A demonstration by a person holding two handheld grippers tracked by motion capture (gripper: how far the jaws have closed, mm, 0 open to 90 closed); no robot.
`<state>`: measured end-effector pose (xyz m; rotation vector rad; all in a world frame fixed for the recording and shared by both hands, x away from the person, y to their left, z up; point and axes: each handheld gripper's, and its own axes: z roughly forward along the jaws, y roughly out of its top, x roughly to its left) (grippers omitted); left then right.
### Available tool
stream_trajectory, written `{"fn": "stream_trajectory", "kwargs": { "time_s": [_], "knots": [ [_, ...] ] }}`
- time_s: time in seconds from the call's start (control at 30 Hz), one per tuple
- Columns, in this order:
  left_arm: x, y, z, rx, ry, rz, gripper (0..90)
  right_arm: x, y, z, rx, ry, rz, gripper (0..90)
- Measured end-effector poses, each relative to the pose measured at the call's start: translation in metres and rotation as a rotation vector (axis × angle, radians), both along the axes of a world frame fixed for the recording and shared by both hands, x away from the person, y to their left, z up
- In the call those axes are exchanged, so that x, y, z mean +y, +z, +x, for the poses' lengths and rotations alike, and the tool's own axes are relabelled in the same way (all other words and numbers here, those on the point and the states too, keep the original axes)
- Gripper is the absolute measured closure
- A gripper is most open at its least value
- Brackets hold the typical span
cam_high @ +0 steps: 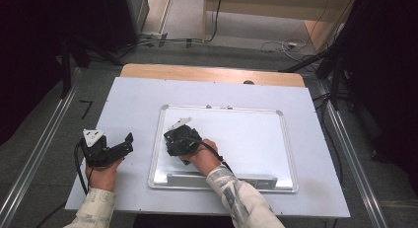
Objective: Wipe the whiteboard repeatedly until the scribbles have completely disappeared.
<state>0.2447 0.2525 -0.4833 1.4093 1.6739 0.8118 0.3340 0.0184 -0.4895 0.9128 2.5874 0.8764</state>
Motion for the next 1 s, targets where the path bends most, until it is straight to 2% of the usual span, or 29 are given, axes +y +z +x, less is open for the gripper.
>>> {"fn": "stream_trajectory", "kwargs": {
  "time_s": [0.4,1.0],
  "knots": [
    [0.001,0.0,0.0,0.002,0.004,-0.002,4.5,-0.007,0.002,0.032,0.002,-0.094,-0.004,35.8],
    [0.002,0.0,-0.001,0.001,0.008,-0.006,4.5,-0.028,0.002,0.054,0.005,-0.2,0.003,35.5]
  ]
}}
